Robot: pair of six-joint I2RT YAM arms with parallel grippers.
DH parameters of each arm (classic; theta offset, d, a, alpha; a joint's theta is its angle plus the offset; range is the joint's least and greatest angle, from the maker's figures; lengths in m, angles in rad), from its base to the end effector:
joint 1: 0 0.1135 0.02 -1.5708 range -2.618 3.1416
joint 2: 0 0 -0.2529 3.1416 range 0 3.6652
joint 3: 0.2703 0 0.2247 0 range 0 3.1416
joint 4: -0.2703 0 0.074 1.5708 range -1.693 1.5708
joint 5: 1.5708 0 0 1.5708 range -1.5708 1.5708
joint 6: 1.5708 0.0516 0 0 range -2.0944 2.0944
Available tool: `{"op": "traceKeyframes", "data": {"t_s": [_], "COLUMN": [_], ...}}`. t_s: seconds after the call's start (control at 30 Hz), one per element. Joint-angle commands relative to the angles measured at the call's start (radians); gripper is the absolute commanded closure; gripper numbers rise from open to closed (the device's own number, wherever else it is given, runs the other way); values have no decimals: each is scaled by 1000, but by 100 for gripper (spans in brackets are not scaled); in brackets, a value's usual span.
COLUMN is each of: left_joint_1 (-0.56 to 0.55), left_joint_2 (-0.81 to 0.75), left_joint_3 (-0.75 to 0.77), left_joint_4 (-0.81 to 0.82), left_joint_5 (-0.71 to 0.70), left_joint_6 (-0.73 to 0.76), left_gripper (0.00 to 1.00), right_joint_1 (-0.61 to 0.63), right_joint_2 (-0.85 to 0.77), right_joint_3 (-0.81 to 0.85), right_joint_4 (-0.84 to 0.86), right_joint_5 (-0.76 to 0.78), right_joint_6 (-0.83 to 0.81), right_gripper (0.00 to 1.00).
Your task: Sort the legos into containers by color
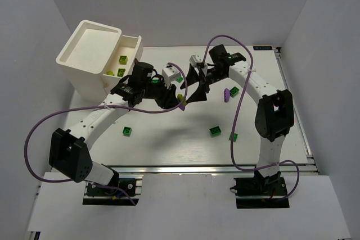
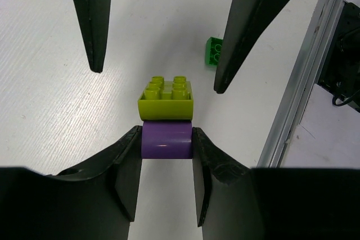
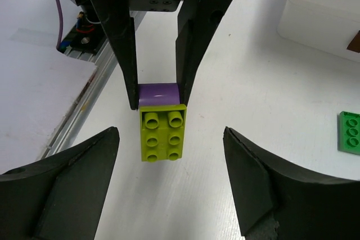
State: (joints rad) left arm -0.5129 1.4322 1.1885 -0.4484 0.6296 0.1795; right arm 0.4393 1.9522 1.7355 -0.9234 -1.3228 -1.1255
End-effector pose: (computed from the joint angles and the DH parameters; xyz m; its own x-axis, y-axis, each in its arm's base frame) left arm 0.2454 -0.1731 0.2961 -0.4058 0.3941 -0.8246 0.8782 0.4181 -0.2323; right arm 0.3178 0.2046 0.2815 0.0706 -0.2116 -0.9748 -0.9449 -0.3272 0.0026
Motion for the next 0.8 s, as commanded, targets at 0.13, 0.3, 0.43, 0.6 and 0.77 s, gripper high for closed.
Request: {"op": "traceKeyframes", "data": {"t_s": [0.13, 0.3, 0.43, 0.6, 0.77], "left_joint_1": [-4, -4, -4, -4, -4], "left_joint_2": [-39, -33, -23, -13, -21], "left_joint_3": [42, 51, 60, 63, 53], "left_joint_4": [11, 27, 30, 13, -12], "left_joint_5": [28, 19, 18, 22, 19], "left_joint_6": [6, 6, 9, 15, 34], "left_gripper": [100, 100, 100, 100, 100], "right_joint_1": [13, 29, 35, 29, 22], "right_joint_2": [-4, 4, 4, 7, 11], "right_joint_3": [-20, -31, -31, -22, -4], "right_joint_4": [43, 6, -5, -5, -23], "right_joint_5": [-10, -7, -9, -13, -6], "right_joint_6": [29, -5, -19, -19, -33], "right_gripper": [25, 29, 35, 42, 39]}}
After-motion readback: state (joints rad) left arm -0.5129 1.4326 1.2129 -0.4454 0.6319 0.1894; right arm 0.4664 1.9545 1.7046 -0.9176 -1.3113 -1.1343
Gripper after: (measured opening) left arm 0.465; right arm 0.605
